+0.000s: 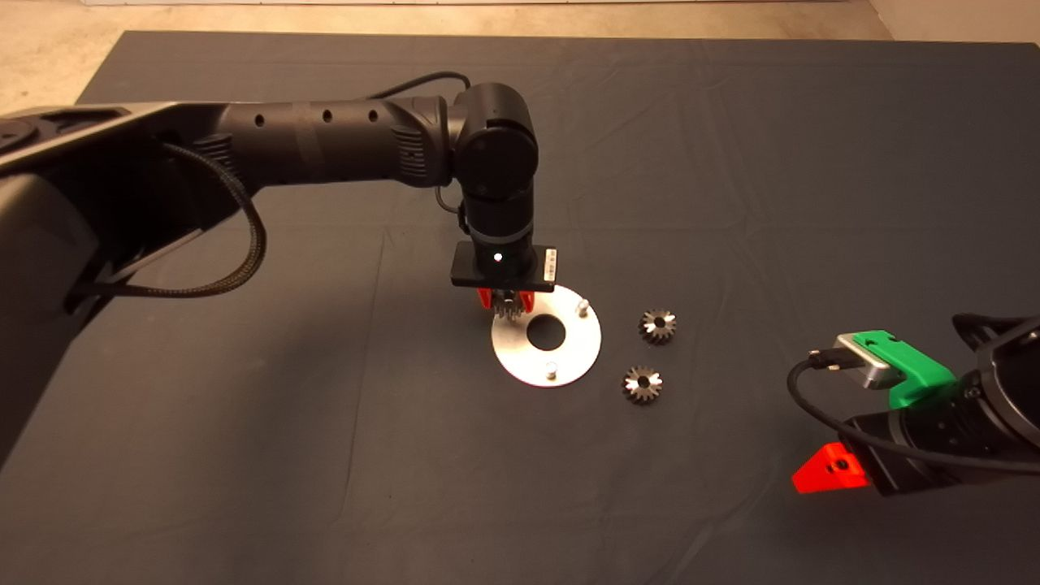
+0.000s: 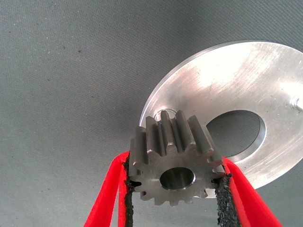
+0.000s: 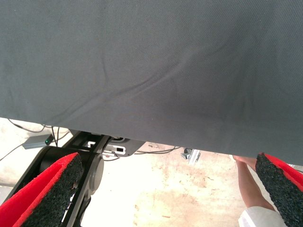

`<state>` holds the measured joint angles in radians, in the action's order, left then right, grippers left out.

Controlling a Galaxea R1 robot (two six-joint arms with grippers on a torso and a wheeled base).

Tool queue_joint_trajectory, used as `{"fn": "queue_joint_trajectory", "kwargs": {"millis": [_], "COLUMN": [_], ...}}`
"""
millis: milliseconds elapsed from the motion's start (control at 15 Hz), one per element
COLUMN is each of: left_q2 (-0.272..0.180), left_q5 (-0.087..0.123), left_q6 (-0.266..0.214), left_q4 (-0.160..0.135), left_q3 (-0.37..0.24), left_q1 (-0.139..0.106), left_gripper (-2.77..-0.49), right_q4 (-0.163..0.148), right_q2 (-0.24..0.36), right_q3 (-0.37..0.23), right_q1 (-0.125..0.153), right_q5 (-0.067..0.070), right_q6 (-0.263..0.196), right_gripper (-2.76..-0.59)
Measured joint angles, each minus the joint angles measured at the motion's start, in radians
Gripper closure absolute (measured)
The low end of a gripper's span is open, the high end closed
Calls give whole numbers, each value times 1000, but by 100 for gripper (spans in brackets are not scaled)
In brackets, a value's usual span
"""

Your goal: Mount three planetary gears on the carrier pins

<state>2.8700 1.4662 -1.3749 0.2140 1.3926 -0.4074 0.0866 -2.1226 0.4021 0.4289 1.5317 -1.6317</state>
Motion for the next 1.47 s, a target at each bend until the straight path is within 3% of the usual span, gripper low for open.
{"fn": "queue_joint_trajectory", "kwargs": {"millis": [1467], "left_q2": [-6], "left_q5": [-8], "left_q6": [4], "left_q4": [1], "left_q3": [0], "left_q1": [6], "left_gripper": [-86], "right_q4": [0], "right_q2": [0], "right_q3": [0], "right_q1": [0], "right_q5": [0], "right_q6": [0], "right_gripper": [-273]}}
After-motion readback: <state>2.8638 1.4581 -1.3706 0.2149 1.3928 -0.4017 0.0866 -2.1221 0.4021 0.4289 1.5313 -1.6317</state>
